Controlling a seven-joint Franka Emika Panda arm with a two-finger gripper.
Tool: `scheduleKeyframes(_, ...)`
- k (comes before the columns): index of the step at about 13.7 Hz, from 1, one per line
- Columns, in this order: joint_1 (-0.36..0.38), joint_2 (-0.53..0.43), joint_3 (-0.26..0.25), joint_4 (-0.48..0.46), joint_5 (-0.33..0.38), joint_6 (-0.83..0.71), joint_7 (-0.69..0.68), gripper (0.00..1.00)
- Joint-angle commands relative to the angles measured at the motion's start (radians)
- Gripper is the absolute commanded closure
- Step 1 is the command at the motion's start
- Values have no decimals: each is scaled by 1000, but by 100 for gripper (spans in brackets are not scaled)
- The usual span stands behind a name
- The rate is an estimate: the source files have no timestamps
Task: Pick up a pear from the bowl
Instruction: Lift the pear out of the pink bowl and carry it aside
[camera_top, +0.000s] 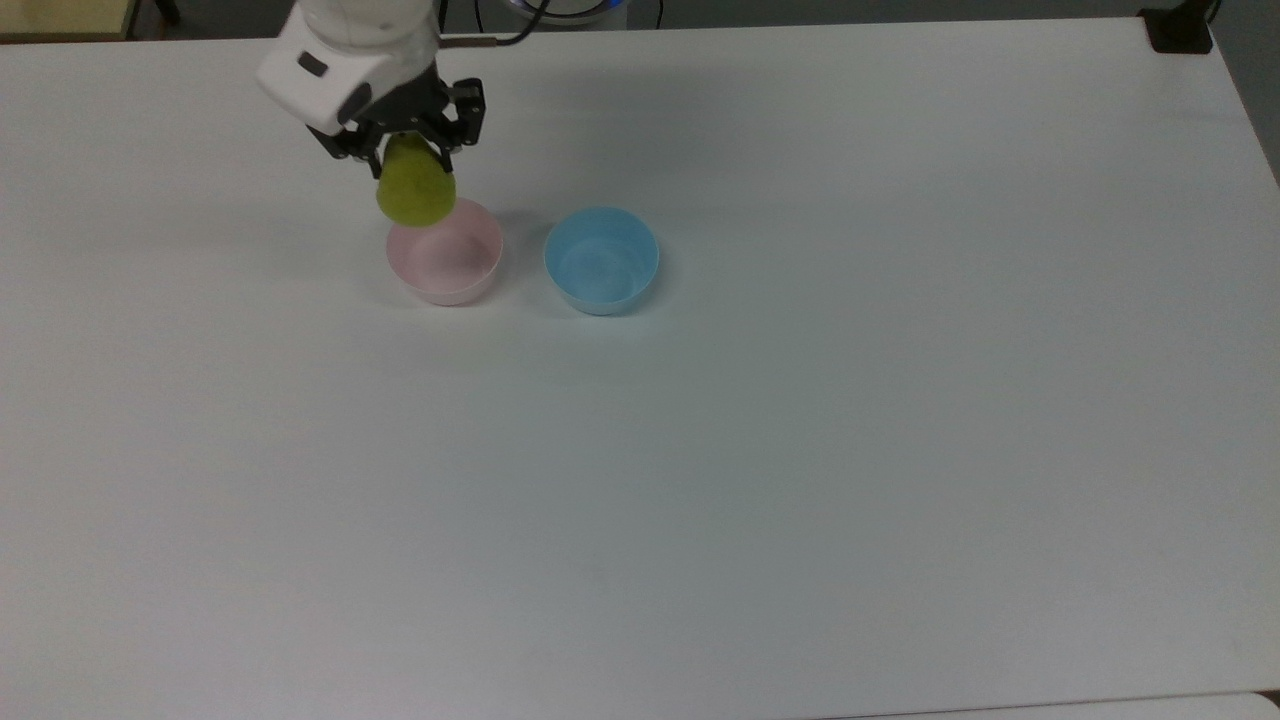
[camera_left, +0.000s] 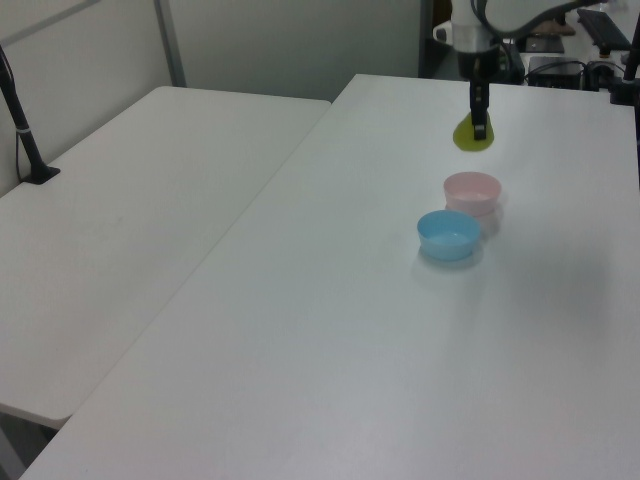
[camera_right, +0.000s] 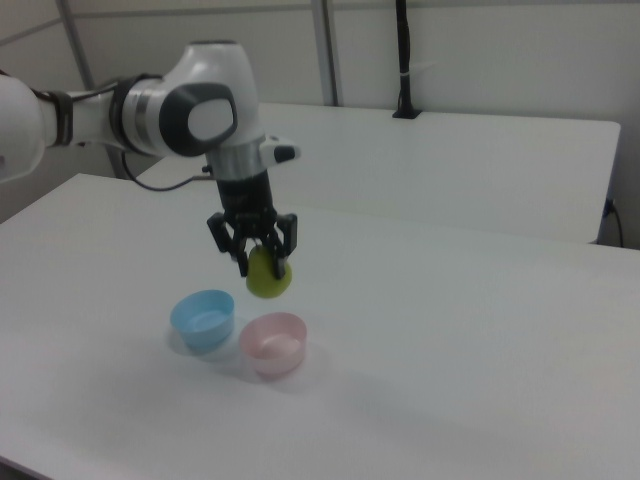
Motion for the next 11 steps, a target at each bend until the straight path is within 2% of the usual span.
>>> scheduleKeyframes(1, -75, 31, -8, 106, 4, -30, -24, 69)
scheduleKeyframes(5, -188, 143, -8, 140, 3, 88, -115, 69)
scheduleKeyframes(11, -241, 286, -9, 138, -14, 234, -115, 69)
